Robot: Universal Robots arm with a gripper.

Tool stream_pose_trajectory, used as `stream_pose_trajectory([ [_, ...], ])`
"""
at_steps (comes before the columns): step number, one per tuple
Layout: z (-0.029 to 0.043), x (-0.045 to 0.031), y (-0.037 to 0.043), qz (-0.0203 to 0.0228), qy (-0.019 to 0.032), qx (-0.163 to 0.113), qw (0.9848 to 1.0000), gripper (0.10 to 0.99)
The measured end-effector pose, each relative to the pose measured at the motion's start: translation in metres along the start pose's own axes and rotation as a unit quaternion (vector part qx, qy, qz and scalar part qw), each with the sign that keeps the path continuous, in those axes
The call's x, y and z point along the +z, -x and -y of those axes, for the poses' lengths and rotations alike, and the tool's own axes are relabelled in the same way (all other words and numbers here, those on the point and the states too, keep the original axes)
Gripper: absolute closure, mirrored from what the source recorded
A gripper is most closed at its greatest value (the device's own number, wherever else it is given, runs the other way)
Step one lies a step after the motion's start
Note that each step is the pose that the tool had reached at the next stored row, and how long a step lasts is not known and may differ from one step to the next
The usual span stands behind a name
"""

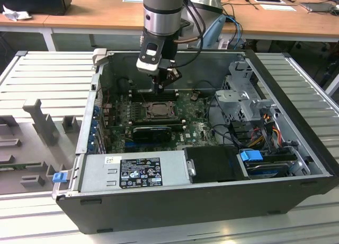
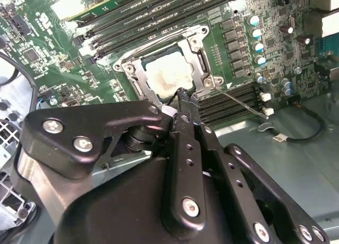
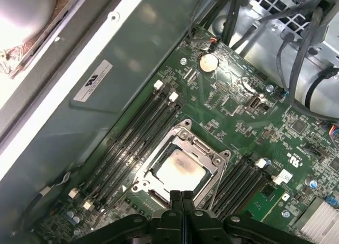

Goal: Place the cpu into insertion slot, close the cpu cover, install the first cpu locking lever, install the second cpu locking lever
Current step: 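Install the first cpu locking lever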

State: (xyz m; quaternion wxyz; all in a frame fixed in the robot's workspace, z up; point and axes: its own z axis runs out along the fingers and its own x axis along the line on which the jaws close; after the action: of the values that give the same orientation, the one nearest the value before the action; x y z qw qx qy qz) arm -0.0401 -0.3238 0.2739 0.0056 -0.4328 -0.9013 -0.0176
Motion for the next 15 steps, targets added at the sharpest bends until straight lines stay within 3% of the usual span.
stream_pose_trajectory([
  [5,0.0000,0.0000,0.0000,-0.0008,-0.0008,-0.029,0.9996,0.980],
  [15,0.0000,0.0000,0.0000,-0.0027,-0.0025,-0.100,0.9949,0.980],
])
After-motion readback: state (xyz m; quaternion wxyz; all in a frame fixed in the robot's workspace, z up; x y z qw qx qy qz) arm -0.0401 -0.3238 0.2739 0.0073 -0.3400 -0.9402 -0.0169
